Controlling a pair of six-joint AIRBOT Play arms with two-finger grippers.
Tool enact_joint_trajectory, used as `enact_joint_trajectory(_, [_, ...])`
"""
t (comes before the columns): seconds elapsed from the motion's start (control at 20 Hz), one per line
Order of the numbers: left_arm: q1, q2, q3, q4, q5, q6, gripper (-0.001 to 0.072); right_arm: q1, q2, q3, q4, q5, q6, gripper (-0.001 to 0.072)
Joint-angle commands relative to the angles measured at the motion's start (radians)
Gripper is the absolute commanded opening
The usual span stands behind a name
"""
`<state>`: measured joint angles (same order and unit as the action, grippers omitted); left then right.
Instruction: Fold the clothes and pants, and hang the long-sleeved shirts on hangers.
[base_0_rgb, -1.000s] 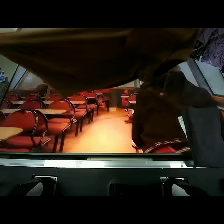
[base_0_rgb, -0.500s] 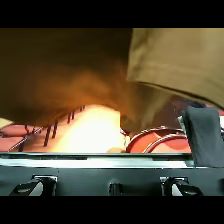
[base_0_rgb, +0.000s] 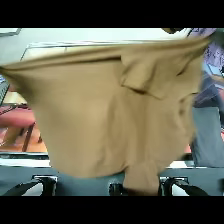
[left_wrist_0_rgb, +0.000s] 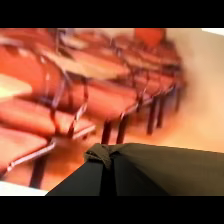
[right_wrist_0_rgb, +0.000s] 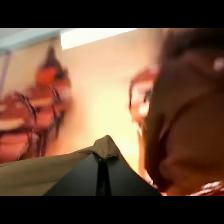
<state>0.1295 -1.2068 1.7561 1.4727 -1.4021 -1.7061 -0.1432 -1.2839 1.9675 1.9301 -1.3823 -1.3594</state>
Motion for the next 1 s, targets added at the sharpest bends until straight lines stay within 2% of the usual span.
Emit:
enact_joint_trajectory(0.0, [-0.037, -0.292, -0.057, -0.007, 0.098, 0.047, 0.0016, 0.059, -0.275, -0.061, -0.001, 0.010, 0.000, 0.0024])
enact_joint_trajectory(0.25, [-0.100, -0.615, -0.041, -0.007, 0.367, 0.029, 0.0016, 0.144, -0.585, -0.060, -0.029, 0.305, 0.003, 0.0023])
enact_joint_trajectory(0.35, [-0.099, -0.660, -0.022, -0.007, 0.414, -0.003, 0.0016, 0.150, -0.636, -0.060, -0.031, 0.406, 0.019, 0.0023])
enact_joint_trajectory(0.45, [-0.095, -0.660, -0.018, -0.006, 0.426, -0.001, 0.0016, 0.149, -0.643, -0.060, -0.043, 0.446, 0.019, 0.0023])
enact_joint_trajectory(0.6, [-0.085, -0.647, -0.018, -0.010, 0.346, 0.001, 0.0017, 0.149, -0.626, -0.059, -0.087, 0.359, 0.019, 0.0023])
enact_joint_trajectory(0.95, [-0.058, -0.602, -0.020, -0.051, 0.014, 0.043, 0.0017, 0.149, -0.566, -0.060, -0.273, 0.016, 0.021, 0.0024])
